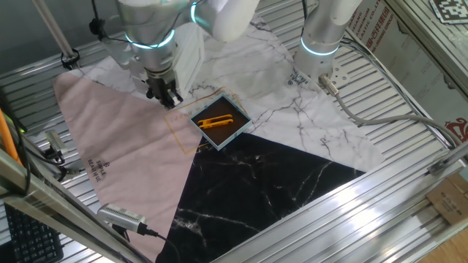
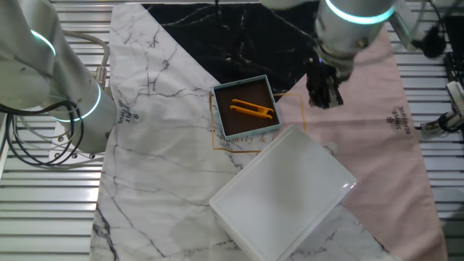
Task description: Grasp the handle and open the drawer
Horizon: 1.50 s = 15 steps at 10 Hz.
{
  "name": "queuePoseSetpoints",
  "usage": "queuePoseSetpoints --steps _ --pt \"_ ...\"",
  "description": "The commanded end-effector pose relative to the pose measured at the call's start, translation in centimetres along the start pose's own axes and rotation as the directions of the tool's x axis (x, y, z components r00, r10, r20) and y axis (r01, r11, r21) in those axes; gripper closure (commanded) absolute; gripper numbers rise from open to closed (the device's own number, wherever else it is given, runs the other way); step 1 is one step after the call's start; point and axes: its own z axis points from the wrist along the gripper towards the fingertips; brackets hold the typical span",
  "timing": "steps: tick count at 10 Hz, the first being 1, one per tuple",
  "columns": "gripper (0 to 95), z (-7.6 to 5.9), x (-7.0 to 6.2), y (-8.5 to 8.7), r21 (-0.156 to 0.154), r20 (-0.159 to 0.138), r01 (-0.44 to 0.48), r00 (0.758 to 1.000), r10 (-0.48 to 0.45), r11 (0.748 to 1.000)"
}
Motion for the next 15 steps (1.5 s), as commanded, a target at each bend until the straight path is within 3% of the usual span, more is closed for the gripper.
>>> queuePoseSetpoints --steps 1,8,15 --pt "95.0 1.0 -0.8 -1.1 -0.001 -0.006 0.035 0.999 -0.035 0.999" --pt "95.0 2.3 -3.7 -3.4 0.006 -0.031 0.12 0.992 -0.12 0.993" --pt "95.0 3.7 -4.2 -4.8 0.01 -0.065 0.185 0.981 -0.184 0.983"
